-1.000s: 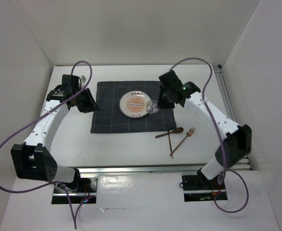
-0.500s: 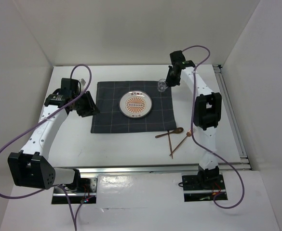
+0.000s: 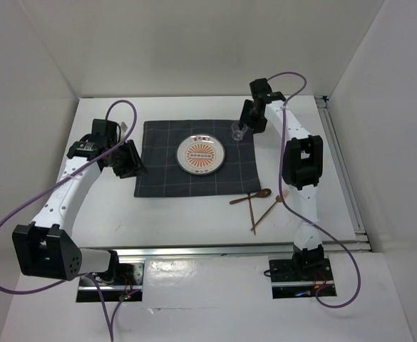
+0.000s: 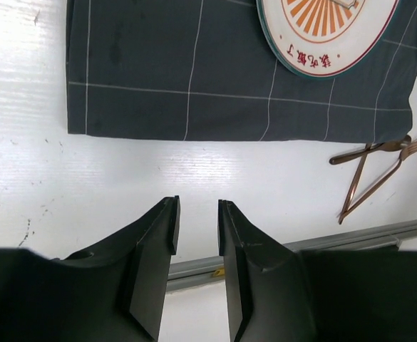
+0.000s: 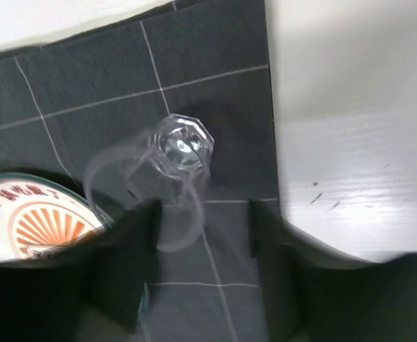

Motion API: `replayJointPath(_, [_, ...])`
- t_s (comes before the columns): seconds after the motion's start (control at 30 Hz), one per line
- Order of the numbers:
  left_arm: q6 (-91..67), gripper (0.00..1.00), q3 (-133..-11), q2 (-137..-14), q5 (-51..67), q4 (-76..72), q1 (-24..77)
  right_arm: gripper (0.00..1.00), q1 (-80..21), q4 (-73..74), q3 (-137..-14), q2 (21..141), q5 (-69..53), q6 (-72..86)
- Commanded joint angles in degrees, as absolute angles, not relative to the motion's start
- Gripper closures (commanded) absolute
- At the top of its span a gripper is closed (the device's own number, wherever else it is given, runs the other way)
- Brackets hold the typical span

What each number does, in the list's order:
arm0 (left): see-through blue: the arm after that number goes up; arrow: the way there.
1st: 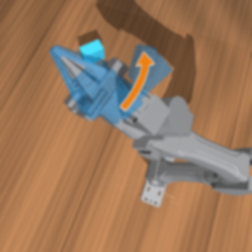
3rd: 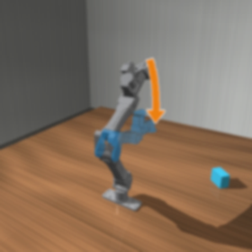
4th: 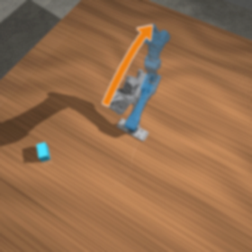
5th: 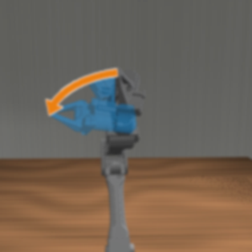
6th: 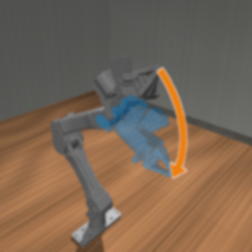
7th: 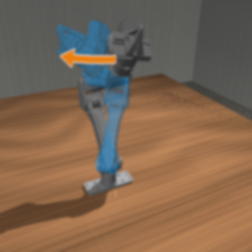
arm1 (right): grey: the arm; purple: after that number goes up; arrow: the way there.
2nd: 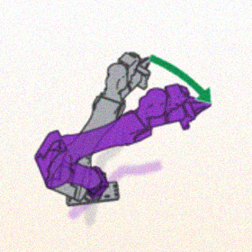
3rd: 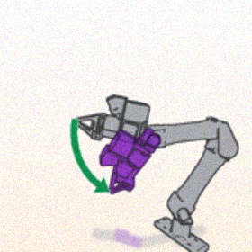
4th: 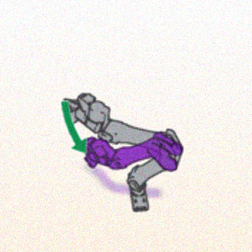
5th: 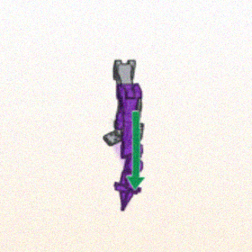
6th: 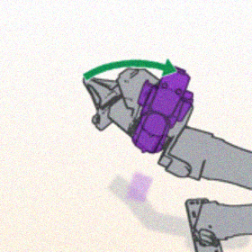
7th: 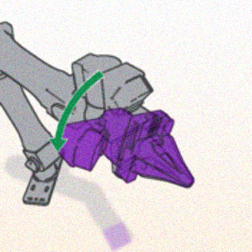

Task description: Set the dinner table for one person

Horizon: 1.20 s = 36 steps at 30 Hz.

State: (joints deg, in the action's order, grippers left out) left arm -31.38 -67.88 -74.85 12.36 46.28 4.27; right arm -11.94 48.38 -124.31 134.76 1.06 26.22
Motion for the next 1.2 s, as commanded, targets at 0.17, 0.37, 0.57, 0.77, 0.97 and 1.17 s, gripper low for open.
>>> replayJointPath(0.17, [-28.5,0.42,-69.3,-72.2,15.0,48.4,4.4,0.03,-11.6,45.6,-129.1,131.2,0.1,24.7])
replayJointPath(0.37, [-28.6,0.17,-72.3,-70.9,13.9,50.1,4.9,0.00,-10.4,46.7,-121.4,118.4,5.2,22.5])
replayJointPath(0.57, [-33.1,0.17,-65.8,-67.5,18.6,46.9,9.2,0.04,-9.2,46.4,-91.8,96.0,11.5,24.5])
replayJointPath(0.77, [-32.1,0.17,-67.9,-68.2,15.3,48.9,10.3,0.66,-8.6,48.0,-68.0,76.5,3.1,35.3])
replayJointPath(0.97, [-31.6,0.17,-69.8,-69.5,15.1,49.0,10.3,0.52,-10.4,45.8,-47.6,67.8,-4.4,45.2])
replayJointPath(1.17, [-30.5,0.17,-69.2,-70.7,16.0,49.0,10.8,0.34,-11.1,38.6,-40.3,71.3,-5.2,46.5])
